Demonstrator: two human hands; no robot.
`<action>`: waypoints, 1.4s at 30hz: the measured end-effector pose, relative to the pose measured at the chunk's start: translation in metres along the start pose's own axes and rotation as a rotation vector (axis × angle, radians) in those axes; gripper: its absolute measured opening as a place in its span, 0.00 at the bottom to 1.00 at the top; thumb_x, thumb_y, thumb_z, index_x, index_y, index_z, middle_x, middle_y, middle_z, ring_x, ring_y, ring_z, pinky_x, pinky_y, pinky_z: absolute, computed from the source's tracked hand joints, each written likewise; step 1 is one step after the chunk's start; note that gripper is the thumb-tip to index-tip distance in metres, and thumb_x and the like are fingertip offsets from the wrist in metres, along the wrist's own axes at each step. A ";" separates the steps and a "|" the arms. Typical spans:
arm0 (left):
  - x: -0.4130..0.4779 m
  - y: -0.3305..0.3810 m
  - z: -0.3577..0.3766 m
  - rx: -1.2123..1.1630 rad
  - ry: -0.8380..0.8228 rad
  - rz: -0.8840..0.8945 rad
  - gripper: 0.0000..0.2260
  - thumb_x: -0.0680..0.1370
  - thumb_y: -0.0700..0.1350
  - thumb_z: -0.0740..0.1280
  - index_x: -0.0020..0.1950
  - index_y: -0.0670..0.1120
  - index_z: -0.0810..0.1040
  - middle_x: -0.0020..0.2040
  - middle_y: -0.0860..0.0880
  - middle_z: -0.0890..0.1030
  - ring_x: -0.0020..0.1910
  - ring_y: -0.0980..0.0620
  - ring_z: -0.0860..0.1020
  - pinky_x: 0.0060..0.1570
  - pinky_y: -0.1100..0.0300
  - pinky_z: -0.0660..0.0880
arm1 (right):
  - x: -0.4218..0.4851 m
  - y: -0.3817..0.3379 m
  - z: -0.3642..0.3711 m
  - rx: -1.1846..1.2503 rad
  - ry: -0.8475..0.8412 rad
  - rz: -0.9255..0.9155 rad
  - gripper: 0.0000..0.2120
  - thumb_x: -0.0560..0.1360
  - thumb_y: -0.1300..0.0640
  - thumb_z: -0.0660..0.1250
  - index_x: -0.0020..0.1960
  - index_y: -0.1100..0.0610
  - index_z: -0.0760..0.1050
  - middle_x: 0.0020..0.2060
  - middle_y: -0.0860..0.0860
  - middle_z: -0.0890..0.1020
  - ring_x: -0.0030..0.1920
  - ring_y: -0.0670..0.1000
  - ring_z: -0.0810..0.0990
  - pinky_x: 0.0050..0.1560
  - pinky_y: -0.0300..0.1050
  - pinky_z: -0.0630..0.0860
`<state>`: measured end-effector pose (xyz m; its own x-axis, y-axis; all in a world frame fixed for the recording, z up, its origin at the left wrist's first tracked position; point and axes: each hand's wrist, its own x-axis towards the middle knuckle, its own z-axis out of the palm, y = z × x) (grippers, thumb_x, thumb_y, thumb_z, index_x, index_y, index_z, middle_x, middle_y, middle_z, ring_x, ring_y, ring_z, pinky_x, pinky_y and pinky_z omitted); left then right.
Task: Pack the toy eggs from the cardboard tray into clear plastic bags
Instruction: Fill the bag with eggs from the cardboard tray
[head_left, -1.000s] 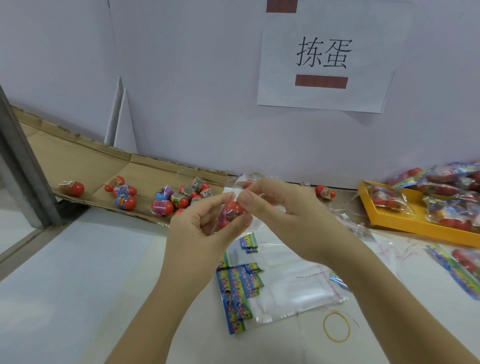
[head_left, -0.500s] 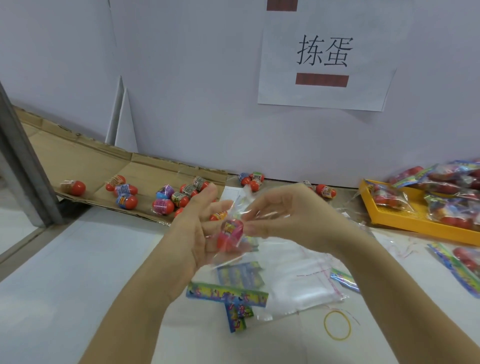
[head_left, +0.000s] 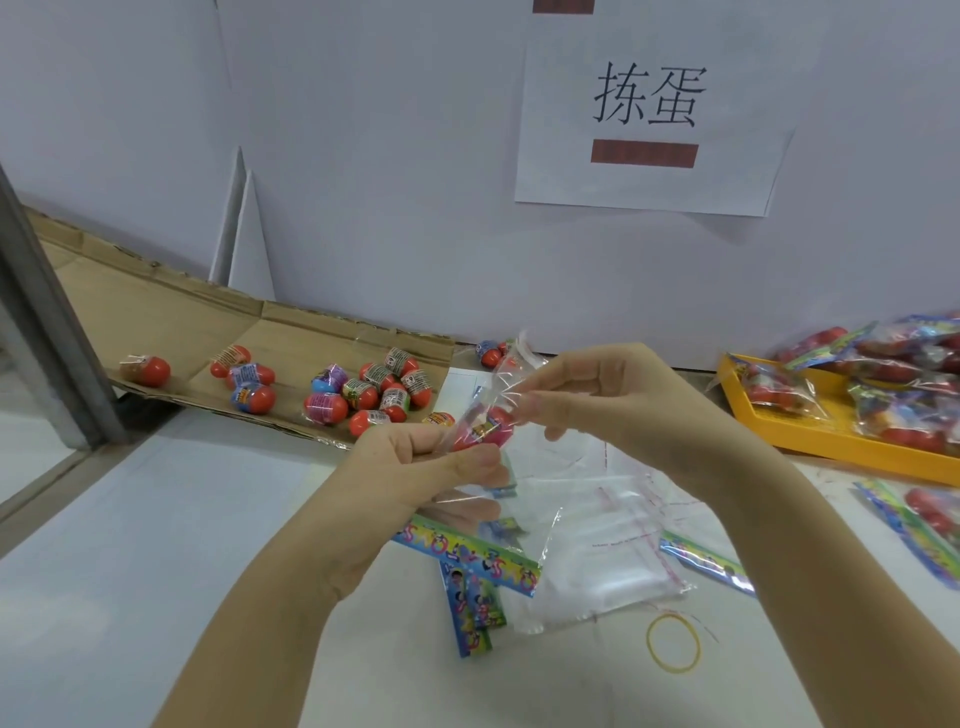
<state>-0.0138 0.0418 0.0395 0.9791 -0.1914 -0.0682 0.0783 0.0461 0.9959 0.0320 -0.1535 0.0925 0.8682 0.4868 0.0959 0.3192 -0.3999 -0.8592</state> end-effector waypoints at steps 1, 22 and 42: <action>0.000 0.000 0.001 0.006 0.002 0.001 0.17 0.60 0.54 0.75 0.45 0.49 0.87 0.47 0.46 0.86 0.44 0.45 0.86 0.41 0.60 0.82 | 0.000 0.000 0.000 -0.005 -0.011 0.009 0.07 0.70 0.46 0.72 0.45 0.48 0.84 0.38 0.44 0.85 0.36 0.41 0.79 0.42 0.36 0.73; 0.003 -0.004 0.015 -0.042 0.114 0.061 0.19 0.62 0.51 0.75 0.50 0.46 0.85 0.44 0.44 0.86 0.40 0.45 0.85 0.36 0.62 0.81 | 0.001 0.000 0.008 -0.082 -0.173 0.017 0.21 0.61 0.32 0.66 0.43 0.43 0.85 0.35 0.42 0.82 0.36 0.39 0.76 0.41 0.31 0.71; 0.008 -0.008 0.014 -0.056 0.048 -0.037 0.22 0.58 0.49 0.77 0.50 0.44 0.85 0.48 0.45 0.86 0.43 0.44 0.85 0.46 0.54 0.83 | 0.003 0.000 0.005 -0.080 -0.104 -0.061 0.16 0.66 0.40 0.68 0.44 0.49 0.86 0.38 0.45 0.85 0.34 0.37 0.74 0.36 0.30 0.73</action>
<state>-0.0092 0.0259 0.0319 0.9831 -0.1467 -0.1093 0.1239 0.0948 0.9878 0.0330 -0.1484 0.0905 0.8036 0.5884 0.0900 0.4026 -0.4260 -0.8102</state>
